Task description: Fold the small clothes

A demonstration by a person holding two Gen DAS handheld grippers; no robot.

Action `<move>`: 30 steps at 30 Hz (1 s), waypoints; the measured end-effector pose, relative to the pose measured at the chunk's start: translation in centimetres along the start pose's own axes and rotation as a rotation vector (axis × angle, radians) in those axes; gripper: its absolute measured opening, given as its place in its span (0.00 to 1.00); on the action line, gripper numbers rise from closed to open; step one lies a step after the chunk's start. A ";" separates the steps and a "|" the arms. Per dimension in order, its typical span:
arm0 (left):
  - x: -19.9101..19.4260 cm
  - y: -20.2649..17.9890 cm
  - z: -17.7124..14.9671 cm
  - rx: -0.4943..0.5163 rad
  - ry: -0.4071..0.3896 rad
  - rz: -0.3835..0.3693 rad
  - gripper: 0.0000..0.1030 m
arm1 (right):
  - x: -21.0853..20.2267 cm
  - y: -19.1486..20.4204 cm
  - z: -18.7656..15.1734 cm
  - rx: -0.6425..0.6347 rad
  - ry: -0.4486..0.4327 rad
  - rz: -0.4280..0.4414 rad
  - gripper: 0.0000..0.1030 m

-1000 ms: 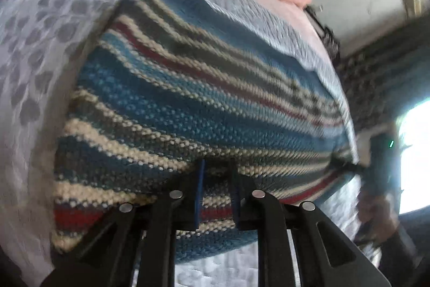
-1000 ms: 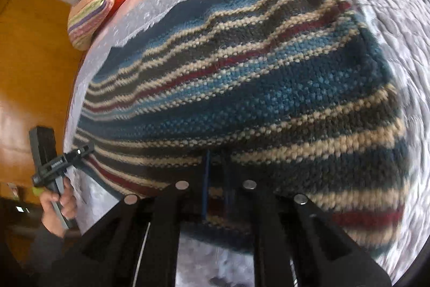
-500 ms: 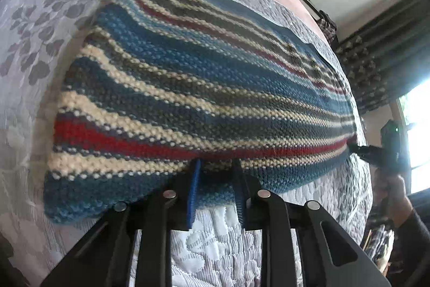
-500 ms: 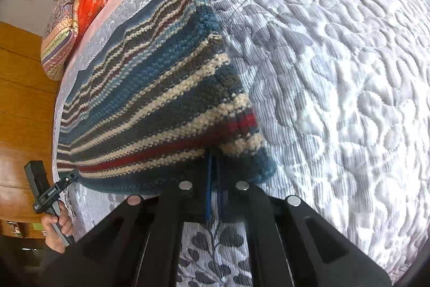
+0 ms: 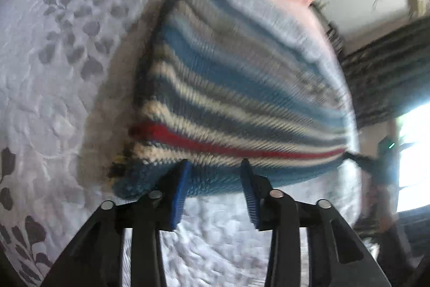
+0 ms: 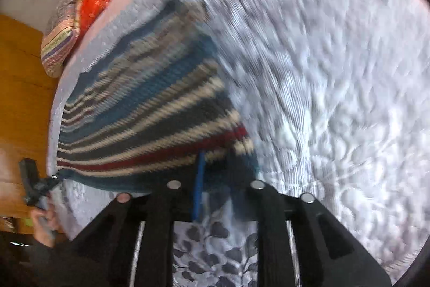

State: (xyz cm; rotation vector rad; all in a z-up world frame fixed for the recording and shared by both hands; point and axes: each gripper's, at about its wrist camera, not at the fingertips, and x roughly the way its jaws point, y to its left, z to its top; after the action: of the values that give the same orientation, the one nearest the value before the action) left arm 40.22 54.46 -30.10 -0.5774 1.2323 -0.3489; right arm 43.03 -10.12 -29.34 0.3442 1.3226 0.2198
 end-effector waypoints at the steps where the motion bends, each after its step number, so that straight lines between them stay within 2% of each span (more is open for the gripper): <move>1: -1.1 -0.3 1.1 -0.009 -0.033 -0.022 0.58 | -0.7 1.5 -0.2 -0.062 -0.025 -0.033 0.40; 2: -2.9 0.5 1.7 -0.024 -0.078 -0.033 0.72 | -1.8 4.9 -1.3 -0.197 -0.059 -0.110 0.50; 3: -4.5 1.3 2.3 -0.044 -0.115 -0.027 0.78 | -2.2 7.7 -2.7 -0.300 -0.078 -0.150 0.59; 5: -6.4 3.6 4.1 -0.090 -0.147 0.015 0.78 | -1.6 12.4 -5.5 -0.455 -0.083 -0.194 0.64; 7: -6.6 5.8 6.2 -0.137 -0.111 0.021 0.78 | 0.1 17.5 -9.2 -0.620 -0.074 -0.229 0.66; 8: -6.4 6.5 6.9 -0.155 -0.091 0.021 0.78 | 1.4 21.1 -11.9 -0.739 -0.091 -0.255 0.69; 9: -6.1 7.3 7.5 -0.166 -0.075 0.022 0.78 | 2.1 23.0 -13.6 -0.806 -0.109 -0.273 0.72; 10: -5.5 7.7 8.4 -0.171 -0.054 0.012 0.78 | 3.5 26.1 -15.9 -0.907 -0.145 -0.298 0.72; 13: -3.3 6.4 10.2 -0.160 -0.037 -0.013 0.78 | 6.8 32.3 -19.6 -1.056 -0.207 -0.331 0.72; 16: -0.8 5.3 11.7 -0.126 -0.020 -0.037 0.78 | 9.9 36.9 -21.4 -1.150 -0.270 -0.378 0.72; 20: 2.7 4.7 13.6 -0.087 0.045 -0.069 0.78 | 13.4 40.3 -21.8 -1.214 -0.327 -0.438 0.71; 21: 3.4 4.6 13.9 -0.081 0.061 -0.071 0.78 | 14.4 40.9 -22.0 -1.204 -0.336 -0.482 0.71; 24: 5.7 4.5 14.6 -0.050 0.103 -0.087 0.78 | 16.5 41.7 -21.9 -1.224 -0.357 -0.513 0.71; 29: 7.3 3.9 15.7 -0.009 0.107 -0.122 0.76 | 18.4 42.5 -21.0 -1.217 -0.413 -0.552 0.72; 30: 7.3 3.8 15.9 -0.006 0.103 -0.119 0.68 | 18.8 42.9 -20.9 -1.215 -0.424 -0.555 0.72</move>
State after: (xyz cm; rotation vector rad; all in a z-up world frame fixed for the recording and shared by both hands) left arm 57.33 57.05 -34.60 -0.6459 1.3012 -0.4801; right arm 28.77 38.79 -34.88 -0.9473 0.6379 0.4058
